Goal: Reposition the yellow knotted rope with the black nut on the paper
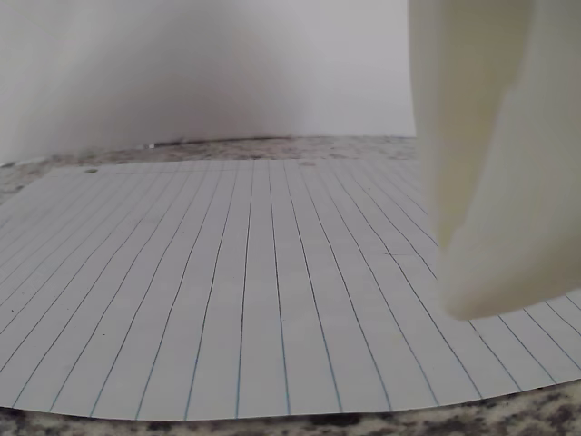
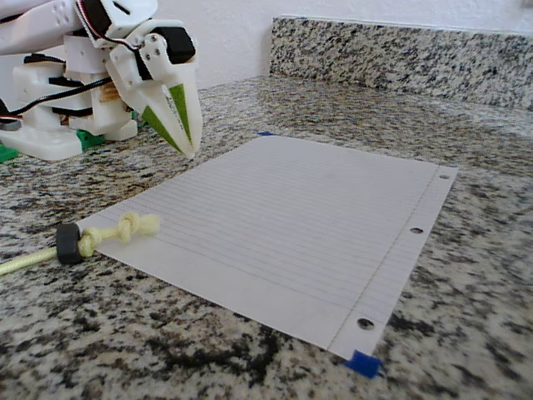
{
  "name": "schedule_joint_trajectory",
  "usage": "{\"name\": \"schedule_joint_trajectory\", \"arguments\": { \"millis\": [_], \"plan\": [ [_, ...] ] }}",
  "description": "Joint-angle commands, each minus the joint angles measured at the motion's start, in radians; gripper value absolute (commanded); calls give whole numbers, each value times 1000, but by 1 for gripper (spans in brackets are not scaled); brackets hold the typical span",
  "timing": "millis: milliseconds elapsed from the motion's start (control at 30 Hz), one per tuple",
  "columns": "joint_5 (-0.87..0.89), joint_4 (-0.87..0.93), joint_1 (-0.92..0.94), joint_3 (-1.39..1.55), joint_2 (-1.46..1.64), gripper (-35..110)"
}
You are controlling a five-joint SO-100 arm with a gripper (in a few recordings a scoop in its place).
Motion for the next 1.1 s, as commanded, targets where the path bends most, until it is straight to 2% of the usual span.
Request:
{"name": "schedule_joint_trajectory", "arguments": {
  "millis": [0, 333, 667, 1067],
  "plan": [
    [-6, -11, 3, 0, 3, 1],
    [-6, -14, 14, 0, 3, 1],
    [-6, -101, 54, -58, -8, 1],
    [-8, -150, 126, -304, -341, 1]
  ]
}}
